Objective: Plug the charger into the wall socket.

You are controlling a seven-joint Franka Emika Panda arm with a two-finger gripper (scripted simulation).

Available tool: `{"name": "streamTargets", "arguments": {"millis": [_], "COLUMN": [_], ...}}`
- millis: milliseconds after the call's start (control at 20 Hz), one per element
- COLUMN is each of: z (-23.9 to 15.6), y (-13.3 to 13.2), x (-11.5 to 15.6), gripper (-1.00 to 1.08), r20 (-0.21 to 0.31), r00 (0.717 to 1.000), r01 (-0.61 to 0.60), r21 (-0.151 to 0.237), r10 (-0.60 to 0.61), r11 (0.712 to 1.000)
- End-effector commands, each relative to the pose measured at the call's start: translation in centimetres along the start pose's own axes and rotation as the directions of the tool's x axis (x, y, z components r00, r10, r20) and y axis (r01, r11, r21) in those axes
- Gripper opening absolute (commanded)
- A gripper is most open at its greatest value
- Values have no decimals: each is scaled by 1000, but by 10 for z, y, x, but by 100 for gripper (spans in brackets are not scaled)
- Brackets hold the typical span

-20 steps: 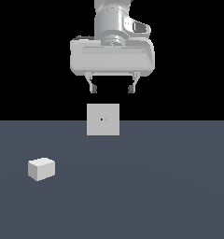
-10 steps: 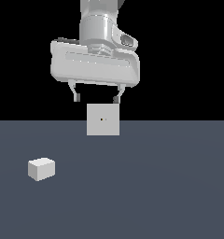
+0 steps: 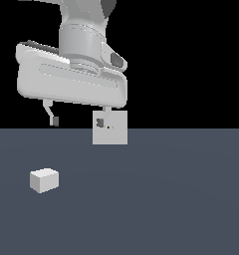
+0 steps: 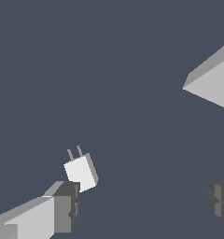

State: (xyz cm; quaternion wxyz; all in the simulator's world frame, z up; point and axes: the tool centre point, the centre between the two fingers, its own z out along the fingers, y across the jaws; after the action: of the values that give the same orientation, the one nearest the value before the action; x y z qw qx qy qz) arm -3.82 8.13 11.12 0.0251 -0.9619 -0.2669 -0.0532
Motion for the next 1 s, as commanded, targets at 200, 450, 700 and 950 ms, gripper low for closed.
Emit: {"name": "streamTargets", "arguments": {"millis": [200, 450, 700, 950], "z": [23, 35, 44, 48], "y": [-31, -48, -58, -63], "x": [-7, -13, -18, -20], "gripper": [100, 100, 100, 100], "r20": [-42, -65, -81, -87], "r00": [982, 957, 935, 923], "r01": [185, 285, 349, 378], "r21": [15, 21, 24, 25], "r10": [-184, -283, -347, -375], "r11": [983, 958, 937, 925]}}
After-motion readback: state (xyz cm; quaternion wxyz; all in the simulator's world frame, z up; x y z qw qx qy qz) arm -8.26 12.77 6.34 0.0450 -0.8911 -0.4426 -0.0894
